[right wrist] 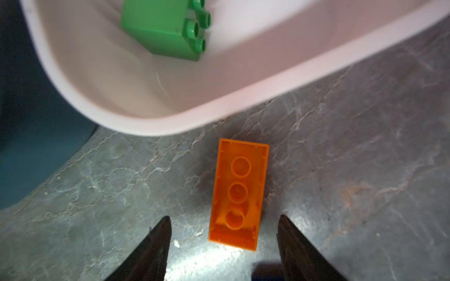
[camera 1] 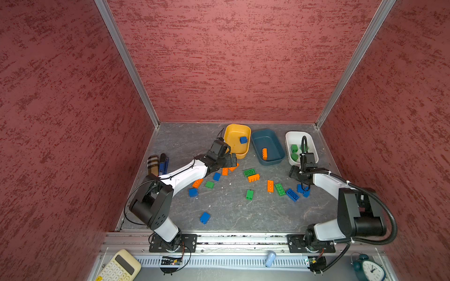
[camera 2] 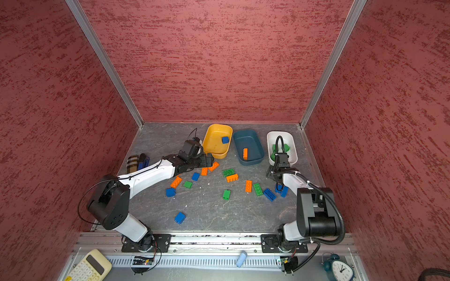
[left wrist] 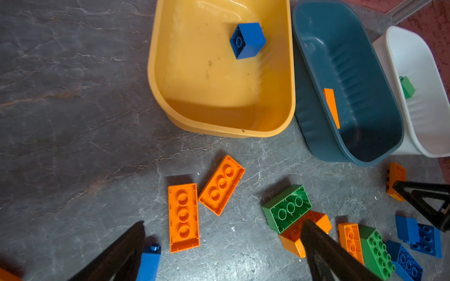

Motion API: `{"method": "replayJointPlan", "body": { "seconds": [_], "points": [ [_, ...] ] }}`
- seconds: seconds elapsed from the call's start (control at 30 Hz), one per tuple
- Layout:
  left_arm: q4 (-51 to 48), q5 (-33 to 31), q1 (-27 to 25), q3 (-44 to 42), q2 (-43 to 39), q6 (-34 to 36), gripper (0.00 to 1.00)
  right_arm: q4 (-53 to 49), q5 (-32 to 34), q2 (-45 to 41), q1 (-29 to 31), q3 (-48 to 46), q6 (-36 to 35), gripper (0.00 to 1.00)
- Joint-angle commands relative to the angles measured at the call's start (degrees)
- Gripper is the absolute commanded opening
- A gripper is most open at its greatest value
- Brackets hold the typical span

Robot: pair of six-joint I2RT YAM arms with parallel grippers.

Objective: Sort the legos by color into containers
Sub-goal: 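Grasp an orange brick with the right gripper while the left gripper approaches bricks, then carry the orange brick into the teal tub and release it with the right gripper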

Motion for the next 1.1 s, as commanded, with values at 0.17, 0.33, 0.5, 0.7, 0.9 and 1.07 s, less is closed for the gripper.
{"method": "replayJointPlan", "body": {
  "seconds": [0.17,0.33,0.5,0.7,0.9,1.07],
  "points": [
    [-0.13,0.09,-7.10,3.70,1.53,8.00,0.99,-1.84,3.83,5.34,1.30,4.07,1.41,0.59],
    [-1.55,-2.55,-11.32,6.66,5.01,9.19,1.00,-2.31,4.14,6.68,2.15,4.86,2.08,0.43],
    [-1.68,-3.77,-13.92,8.09,6.91,10.66,0.99,-1.15,4.40,4.51,3.33,3.88,2.15,0.30],
    [-2.96,-1.85,-14.17,9.00,8.59,11.48,0.99,3.66,-3.19,-1.30,4.91,0.28,0.71,0.26],
    [-6.27,-3.49,-13.73,10.72,10.96,10.38,1.00,12.37,-12.55,-7.48,5.50,-5.59,1.17,0.26],
    [-7.94,-3.16,-13.78,12.26,12.49,8.34,0.99,22.47,-20.02,-14.06,5.86,-9.85,1.58,0.26]
  ]
}}
